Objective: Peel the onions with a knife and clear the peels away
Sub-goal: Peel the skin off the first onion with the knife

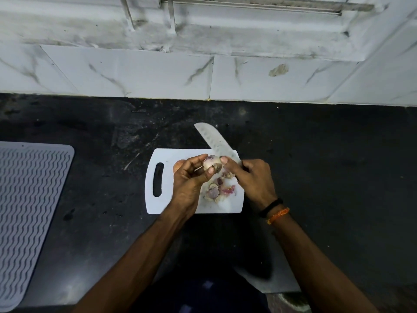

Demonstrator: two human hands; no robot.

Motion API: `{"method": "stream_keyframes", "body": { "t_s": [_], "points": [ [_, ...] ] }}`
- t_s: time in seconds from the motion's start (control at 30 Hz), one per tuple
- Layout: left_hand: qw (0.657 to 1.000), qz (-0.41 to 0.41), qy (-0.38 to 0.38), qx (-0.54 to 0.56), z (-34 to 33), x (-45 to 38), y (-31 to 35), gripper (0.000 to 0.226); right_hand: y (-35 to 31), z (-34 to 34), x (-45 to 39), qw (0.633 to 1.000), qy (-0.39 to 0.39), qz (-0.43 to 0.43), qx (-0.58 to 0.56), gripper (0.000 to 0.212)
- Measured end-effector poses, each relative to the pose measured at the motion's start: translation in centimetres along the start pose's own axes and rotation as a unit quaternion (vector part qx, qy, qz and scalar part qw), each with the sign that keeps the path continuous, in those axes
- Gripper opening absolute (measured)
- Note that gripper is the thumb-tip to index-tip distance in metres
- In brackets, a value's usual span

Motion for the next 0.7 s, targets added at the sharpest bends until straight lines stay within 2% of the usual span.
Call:
{"method": "stream_keyframes", "body": {
  "t_s": [0.07, 0.17, 0.3, 0.37, 0.43, 0.53, 0.63, 0.7],
  "points": [
    [1.000, -0.002, 0.002, -0.002, -0.1, 0.0, 0.0, 0.041, -0.3, 0.5, 0.0, 0.999, 0.011, -0.011, -0.044, 0.070],
    [1.000, -0.005, 0.000, 0.004, 0.0, -0.1, -0.1, 0.034, 0.2, 1.2, -0.2, 0.998, 0.022, -0.030, -0.047, 0.065],
    [1.000, -0.008, -0.016, 0.014, -0.2, 0.0, 0.3, 0.025, 1.0, 1.5, -0.5, 0.998, 0.004, -0.005, 0.054, 0.063],
    [0.999, -0.002, -0.030, 0.032, -0.3, 0.0, 0.4, 0.029, 1.3, 1.6, -0.5, 0.995, 0.008, 0.017, 0.093, 0.065],
    [0.998, 0.004, -0.048, 0.045, -0.2, 0.0, 0.3, 0.043, 1.4, 1.7, -0.6, 0.993, 0.018, 0.032, 0.114, 0.063],
    [0.996, 0.016, -0.057, 0.066, -0.3, 0.3, 0.8, 0.024, 1.6, 1.8, -0.5, 0.991, 0.013, 0.038, 0.126, 0.062],
    [0.992, 0.032, -0.072, 0.101, -0.3, 0.5, 0.8, 0.032, 1.6, 1.8, -0.5, 0.989, 0.009, 0.050, 0.138, 0.059],
    [0.988, 0.039, -0.082, 0.122, -0.3, 0.5, 0.9, 0.028, 1.5, 1.9, -0.5, 0.987, 0.010, 0.067, 0.147, 0.058]
  ]
}}
Point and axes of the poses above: each hand's wrist, its own x-axis away from the middle knuckle, its own z-axis out of the back of the hand, y = z × x, the point moved 1 cm from there along -x, towards the middle knuckle, and after that the axes turned 5 degrees about -x, right-handed, at the moved point
